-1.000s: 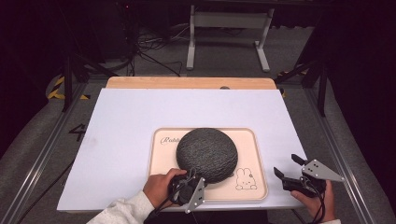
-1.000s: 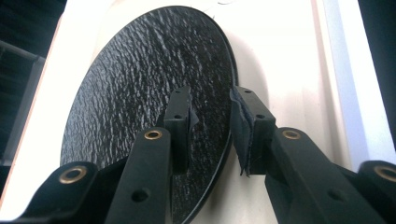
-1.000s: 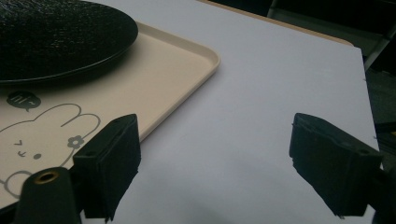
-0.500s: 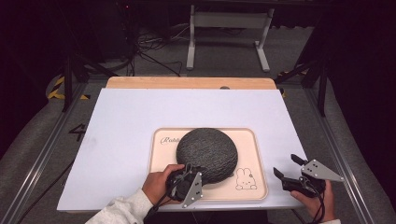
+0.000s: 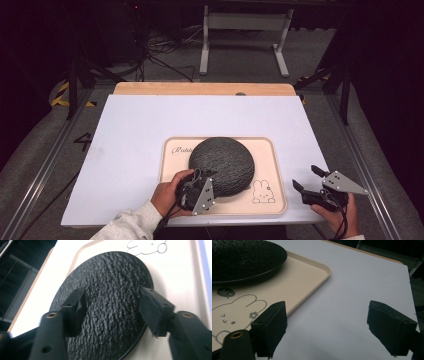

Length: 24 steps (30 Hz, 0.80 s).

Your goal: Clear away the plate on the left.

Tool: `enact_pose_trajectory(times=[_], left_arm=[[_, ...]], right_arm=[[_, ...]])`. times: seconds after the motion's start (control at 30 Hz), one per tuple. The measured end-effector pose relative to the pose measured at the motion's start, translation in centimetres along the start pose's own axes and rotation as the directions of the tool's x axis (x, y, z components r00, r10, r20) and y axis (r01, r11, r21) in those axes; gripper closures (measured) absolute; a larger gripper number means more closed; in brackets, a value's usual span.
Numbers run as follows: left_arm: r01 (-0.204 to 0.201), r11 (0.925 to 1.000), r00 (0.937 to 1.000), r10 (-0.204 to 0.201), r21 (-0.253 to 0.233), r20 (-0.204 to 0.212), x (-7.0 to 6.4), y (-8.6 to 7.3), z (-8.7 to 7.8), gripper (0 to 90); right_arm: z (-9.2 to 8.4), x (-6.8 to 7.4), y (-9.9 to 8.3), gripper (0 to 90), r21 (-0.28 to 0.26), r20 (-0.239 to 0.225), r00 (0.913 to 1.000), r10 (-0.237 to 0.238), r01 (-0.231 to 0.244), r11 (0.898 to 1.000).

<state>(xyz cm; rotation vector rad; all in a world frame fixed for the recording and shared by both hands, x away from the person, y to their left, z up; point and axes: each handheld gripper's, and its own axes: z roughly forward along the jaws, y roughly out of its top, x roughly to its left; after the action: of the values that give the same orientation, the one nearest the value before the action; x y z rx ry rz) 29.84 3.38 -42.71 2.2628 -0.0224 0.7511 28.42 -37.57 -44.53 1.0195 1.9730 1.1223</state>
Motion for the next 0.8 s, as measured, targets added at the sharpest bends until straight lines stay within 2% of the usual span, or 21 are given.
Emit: enact_pose_trajectory(times=[0.07, 0.3, 0.33, 0.6, 0.8], left_arm=[[0.012, 0.9999, 0.9999, -0.012, -0.002, -0.009, 0.2, -0.1, 0.0, 33.1], [0.077, 0.9966, 0.997, -0.077, -0.027, 0.004, 0.6, -0.3, 0.1, 19.0], [0.074, 0.9967, 0.9973, -0.074, -0.033, 0.005, 0.8, -0.3, 0.1, 17.9], [0.13, 0.9911, 0.9915, -0.129, -0.032, 0.019, 1.9, -1.0, 0.2, 13.6], [0.149, 0.9889, 0.9886, -0.148, -0.008, 0.025, 2.7, -1.7, 0.1, 13.9]], right_arm=[[0.0, 0.0, 0.0, 16.5, 0.002, 0.0, 1.0, 0.001, -0.001, 1.0], [0.0, 0.0, 0.0, 16.5, 0.003, 0.0, 1.0, 0.001, -0.001, 1.0], [0.0, 0.0, 0.0, 16.5, 0.004, 0.0, 1.0, 0.0, 0.0, 1.0], [0.1, 0.0, 0.0, 16.4, 0.004, -0.002, 1.0, -0.001, 0.001, 1.0], [0.1, 0.0, 0.0, 16.4, 0.003, -0.003, 1.0, -0.001, 0.001, 1.0]])
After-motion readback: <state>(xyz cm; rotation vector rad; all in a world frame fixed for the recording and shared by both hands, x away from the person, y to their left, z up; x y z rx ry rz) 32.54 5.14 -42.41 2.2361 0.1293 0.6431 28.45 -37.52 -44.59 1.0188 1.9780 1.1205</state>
